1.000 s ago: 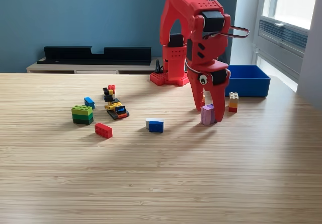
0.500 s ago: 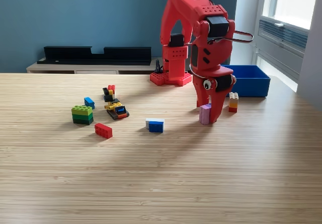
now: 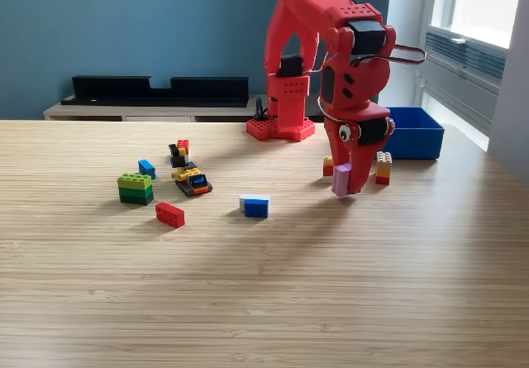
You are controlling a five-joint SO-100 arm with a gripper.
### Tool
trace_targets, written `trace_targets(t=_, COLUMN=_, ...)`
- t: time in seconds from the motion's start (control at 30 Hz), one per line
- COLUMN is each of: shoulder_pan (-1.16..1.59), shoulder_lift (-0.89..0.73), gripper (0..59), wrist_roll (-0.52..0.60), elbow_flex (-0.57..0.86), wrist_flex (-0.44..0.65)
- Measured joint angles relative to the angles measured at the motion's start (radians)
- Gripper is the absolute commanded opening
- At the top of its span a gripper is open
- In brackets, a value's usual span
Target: Grasp a lego block and put it in the bin.
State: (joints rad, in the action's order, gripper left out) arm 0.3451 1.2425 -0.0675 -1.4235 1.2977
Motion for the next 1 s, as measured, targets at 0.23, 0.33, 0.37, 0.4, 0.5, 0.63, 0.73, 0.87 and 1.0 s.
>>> trace_targets(t=0.23, shoulder_pan=0.067, shoulder_lift=0.005, gripper=0.1, wrist_roll=0.051, elbow_flex=0.167, wrist_flex=0.225)
trace_targets(t=0.33, shoulder_pan=0.130, shoulder_lift=0.055, gripper=0.1, wrist_roll=0.069, elbow_flex=0.179, wrist_flex=0.273)
trace_targets(t=0.37, shoulder_pan=0.158, shoulder_lift=0.080, gripper=0.1, wrist_roll=0.075, elbow_flex=0.179, wrist_flex=0.285)
trace_targets(t=0.4, shoulder_pan=0.187, shoulder_lift=0.106, gripper=0.1, wrist_roll=0.081, elbow_flex=0.179, wrist_flex=0.296)
trace_targets(t=0.5, shoulder_pan=0.279, shoulder_lift=0.175, gripper=0.1, wrist_roll=0.092, elbow_flex=0.164, wrist_flex=0.318)
trace_targets(t=0.63, shoulder_pan=0.428, shoulder_lift=0.262, gripper=0.1, wrist_roll=0.124, elbow_flex=0.064, wrist_flex=0.324)
trace_targets(t=0.73, shoulder_pan=0.589, shoulder_lift=0.304, gripper=0.1, wrist_roll=0.115, elbow_flex=-0.005, wrist_flex=0.324)
trace_targets(t=0.87, shoulder_pan=0.765, shoulder_lift=0.336, gripper=0.1, wrist_roll=0.100, elbow_flex=-0.067, wrist_flex=0.324)
trace_targets(t=1.0, shoulder_pan=0.907, shoulder_lift=0.341, gripper=0.2, wrist_roll=0.061, elbow_flex=-0.084, wrist_flex=0.324)
